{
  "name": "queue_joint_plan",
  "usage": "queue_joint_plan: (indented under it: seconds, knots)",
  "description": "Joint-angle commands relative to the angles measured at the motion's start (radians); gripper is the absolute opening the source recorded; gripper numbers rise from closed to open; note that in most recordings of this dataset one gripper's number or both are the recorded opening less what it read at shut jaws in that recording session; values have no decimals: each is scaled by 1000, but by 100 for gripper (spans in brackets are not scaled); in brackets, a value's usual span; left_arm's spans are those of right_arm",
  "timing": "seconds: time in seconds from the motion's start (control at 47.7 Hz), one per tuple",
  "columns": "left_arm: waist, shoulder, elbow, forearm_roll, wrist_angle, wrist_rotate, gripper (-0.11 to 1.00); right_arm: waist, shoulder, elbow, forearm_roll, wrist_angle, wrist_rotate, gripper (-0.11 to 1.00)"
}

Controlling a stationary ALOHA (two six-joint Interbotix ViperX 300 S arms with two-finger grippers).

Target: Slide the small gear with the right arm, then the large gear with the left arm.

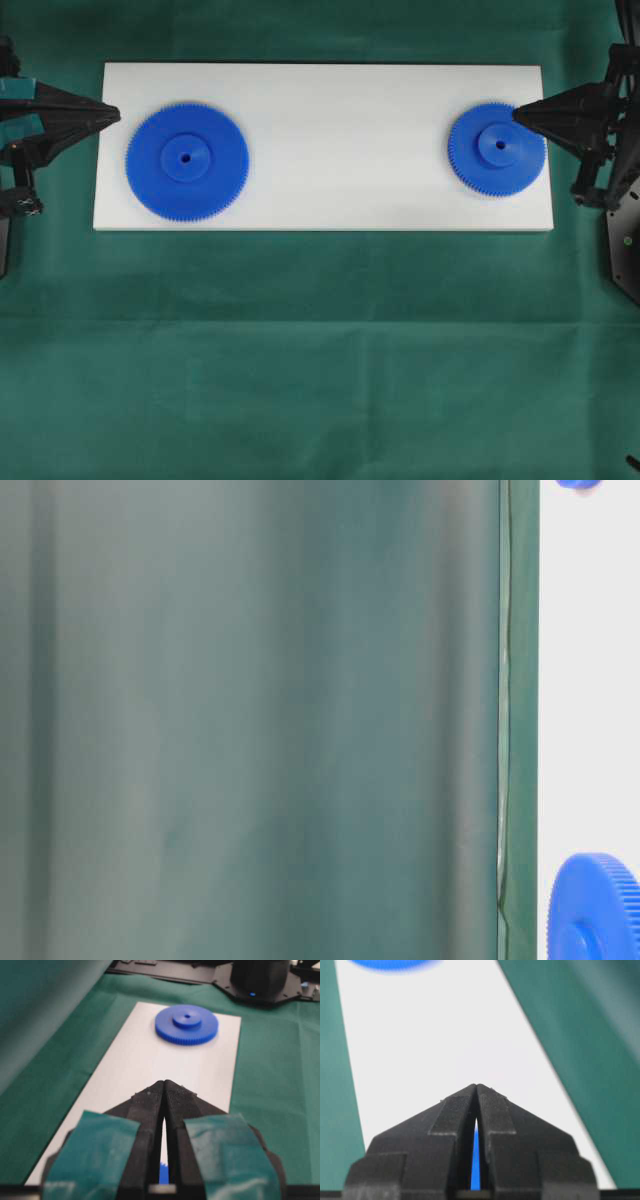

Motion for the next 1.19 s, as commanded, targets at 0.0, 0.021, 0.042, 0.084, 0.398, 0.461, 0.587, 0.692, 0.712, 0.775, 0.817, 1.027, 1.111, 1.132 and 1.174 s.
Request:
queue_joint_plan:
  seconds: [0.0,0.021,0.042,0.084,0.398,0.461,0.587,0.692,0.712,0.775,0.817,1.027,1.111,1.132,1.174]
  knots:
    - [3,8,-12,-3,-5,0,0,-21,25,-28,-2,69,14,50]
    - [3,8,-12,-3,-5,0,0,-25,29,-28,-2,83,17,50]
    - [3,8,-11,-3,-5,0,0,-26,34,-26,-3,94,20,50]
    - [3,8,-11,-3,-5,0,0,-28,46,-26,-6,109,25,50]
    - [2,8,-11,-3,-5,-2,0,-28,124,-18,-11,112,38,50]
    - [-3,8,-11,-3,-5,-2,0,-28,152,-14,-9,98,40,51]
    - [-5,8,-6,-3,-5,-2,0,-38,224,-2,-11,46,58,50]
    - [-5,8,-3,-3,-6,-5,0,-46,293,0,-21,17,72,51]
    - [-5,8,-3,-3,-6,-6,0,-48,305,0,-23,14,72,50]
    - [-5,8,-3,-5,-6,-11,0,-48,337,0,-25,8,74,50]
    - [-6,8,-2,-3,-6,-11,0,-48,357,0,-25,0,74,50]
    - [-9,6,5,-3,-6,-11,0,-48,428,3,-25,-51,87,51]
    - [-11,8,9,-3,-9,-12,0,-51,442,6,-25,-64,89,51]
    - [-11,8,9,-3,-11,-12,0,-52,445,8,-25,-67,89,50]
    - [-12,6,12,-3,-15,-12,0,-55,451,9,-25,-77,89,50]
